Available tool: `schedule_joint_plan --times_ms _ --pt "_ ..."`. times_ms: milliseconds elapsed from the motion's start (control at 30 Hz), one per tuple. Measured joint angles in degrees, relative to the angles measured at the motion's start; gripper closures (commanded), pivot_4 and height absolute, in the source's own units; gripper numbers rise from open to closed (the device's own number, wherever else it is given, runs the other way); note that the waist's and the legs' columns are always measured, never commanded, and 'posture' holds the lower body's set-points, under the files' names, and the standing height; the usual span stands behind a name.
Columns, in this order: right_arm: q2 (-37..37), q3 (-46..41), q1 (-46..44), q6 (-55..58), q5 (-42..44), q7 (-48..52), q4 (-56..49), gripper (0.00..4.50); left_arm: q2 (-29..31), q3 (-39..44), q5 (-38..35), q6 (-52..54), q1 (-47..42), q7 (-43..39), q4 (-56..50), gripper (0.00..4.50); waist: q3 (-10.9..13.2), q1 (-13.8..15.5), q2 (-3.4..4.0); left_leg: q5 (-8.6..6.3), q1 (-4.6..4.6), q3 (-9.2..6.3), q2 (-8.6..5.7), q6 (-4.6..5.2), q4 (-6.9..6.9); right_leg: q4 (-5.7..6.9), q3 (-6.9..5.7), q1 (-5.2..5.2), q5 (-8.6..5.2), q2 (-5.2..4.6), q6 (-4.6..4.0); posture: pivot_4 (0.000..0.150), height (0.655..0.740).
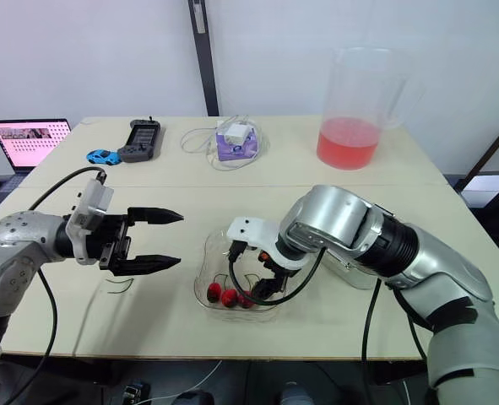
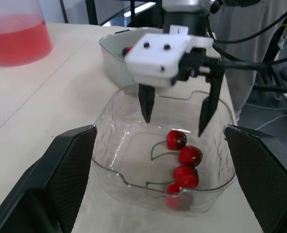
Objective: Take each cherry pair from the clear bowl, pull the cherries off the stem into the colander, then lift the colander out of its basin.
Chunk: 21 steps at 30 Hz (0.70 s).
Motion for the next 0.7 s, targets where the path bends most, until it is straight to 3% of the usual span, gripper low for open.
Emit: schedule_joint_plan --times_ms 133,233,367,700 --pt "1.5 1.2 1.0 0.0 -0.9 -1.2 0.7 0.0 0.1 0.0 0.0 0.8 0.9 0.3 -0.2 0.08 0.0 0.1 0.0 0.0 0.0 0.0 -0.01 0.0 0.02 0.0 0.0 0.01 0.0 -0.01 0.0 0.15 0.7332" --pt "2.0 2.1 1.6 0.0 -1.6 -1.8 1.0 0.78 0.2 0.0 -0.1 1.2 0.9 0.4 -0.7 0.0 0.0 0.1 0.0 0.0 0.0 0.0 -0.01 0.0 0.02 -0.01 -0.01 0.02 0.0 -0.02 0.0 0.15 0.7332" --pt "2.7 3.0 2.1 0.0 -2.8 -2.4 1.3 2.74 0.2 0.0 -0.3 1.8 0.9 0.7 -1.3 0.0 0.0 0.1 0.0 0.0 0.0 -0.01 -0.01 0.0 0.01 0.0 -0.01 0.02 0.0 -0.01 0.0 0.15 0.7332" --pt "2.7 4.0 2.0 0.0 -5.0 -1.8 1.5 2.74 0.5 0.0 -1.8 3.8 0.9 1.1 -1.5 0.0 0.0 0.1 -0.01 0.0 0.0 -0.02 -0.01 0.0 0.02 0.0 -0.01 0.02 0.0 -0.01 0.0 0.15 0.7332"
